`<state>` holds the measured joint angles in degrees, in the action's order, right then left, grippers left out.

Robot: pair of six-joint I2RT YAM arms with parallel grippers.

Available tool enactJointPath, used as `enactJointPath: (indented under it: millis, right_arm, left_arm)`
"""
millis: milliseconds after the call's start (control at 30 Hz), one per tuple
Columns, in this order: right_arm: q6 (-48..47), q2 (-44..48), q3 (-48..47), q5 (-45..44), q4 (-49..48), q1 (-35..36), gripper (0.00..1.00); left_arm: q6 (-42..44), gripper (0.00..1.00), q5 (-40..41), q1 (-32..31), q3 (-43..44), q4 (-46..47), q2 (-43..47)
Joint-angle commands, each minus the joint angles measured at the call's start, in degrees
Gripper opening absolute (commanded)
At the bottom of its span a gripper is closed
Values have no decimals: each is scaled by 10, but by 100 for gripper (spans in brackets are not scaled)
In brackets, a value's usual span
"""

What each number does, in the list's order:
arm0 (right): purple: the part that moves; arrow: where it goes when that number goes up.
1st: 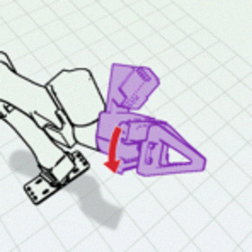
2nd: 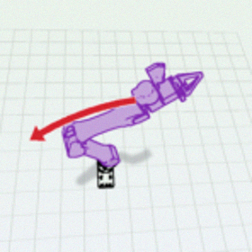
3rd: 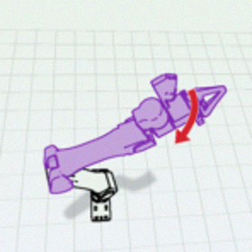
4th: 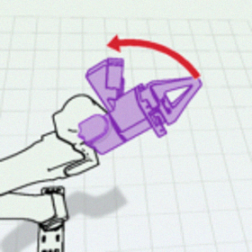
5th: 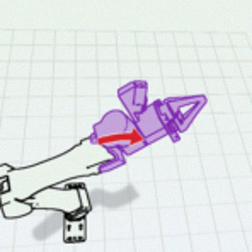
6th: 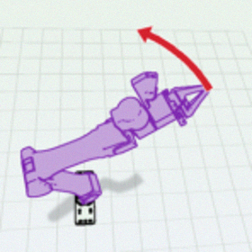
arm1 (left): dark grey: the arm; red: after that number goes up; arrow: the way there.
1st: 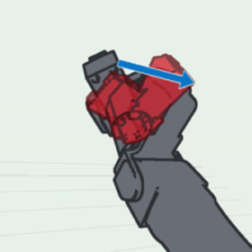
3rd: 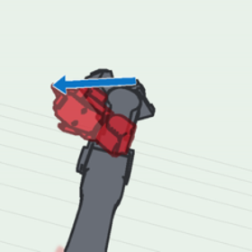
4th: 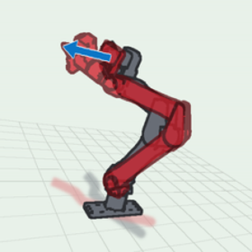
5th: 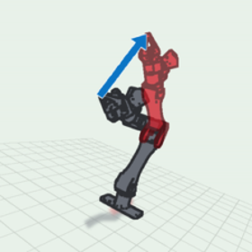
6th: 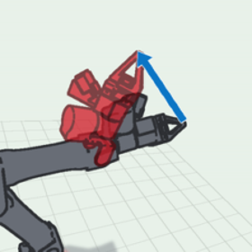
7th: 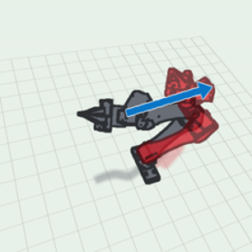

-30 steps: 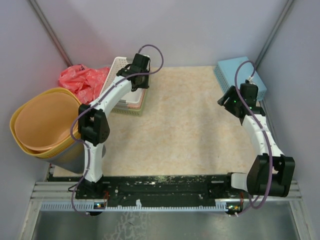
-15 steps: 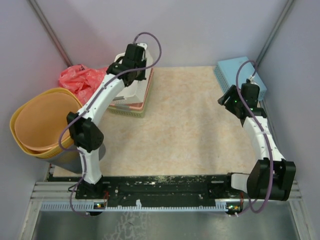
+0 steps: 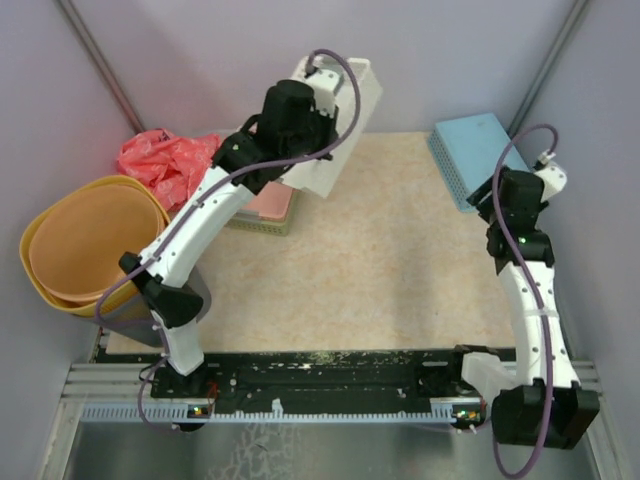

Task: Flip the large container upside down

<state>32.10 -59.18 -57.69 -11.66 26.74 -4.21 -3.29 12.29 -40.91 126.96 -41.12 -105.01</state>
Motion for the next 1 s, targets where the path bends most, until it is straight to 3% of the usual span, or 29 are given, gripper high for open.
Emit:
enactJointPath:
  millis: [0,100,233,367,500,800,967]
  right_arm:
    - [7,72,-54,-250,40,-19,70]
    - [8,124,-49,-307,37,-20,71]
    - [-6,177,-31,-318,6,-20,72]
    - [-91,195,-22,-256,-61,-20,72]
    - [-96,151,-65,-212,-32,-20,73]
    - [-85,104,-83,-116,-11,-20,73]
    - [-85,93,-91,-103,-6,-20,73]
  left_arm:
    - [-39,0,-91,-29,2,29,-22]
    - [-98,0,-190,-30,-27,69,-24]
    - [-170,0,-307,-30,-70,142,-21]
    - [-286,0,-438,-16,-128,257,-29]
    - [-461,0,-536,-7,-210,447,-50]
    - [-849,0,-616,-6,-316,867,-152]
    - [-937,0,-615,-2,-346,966,-188]
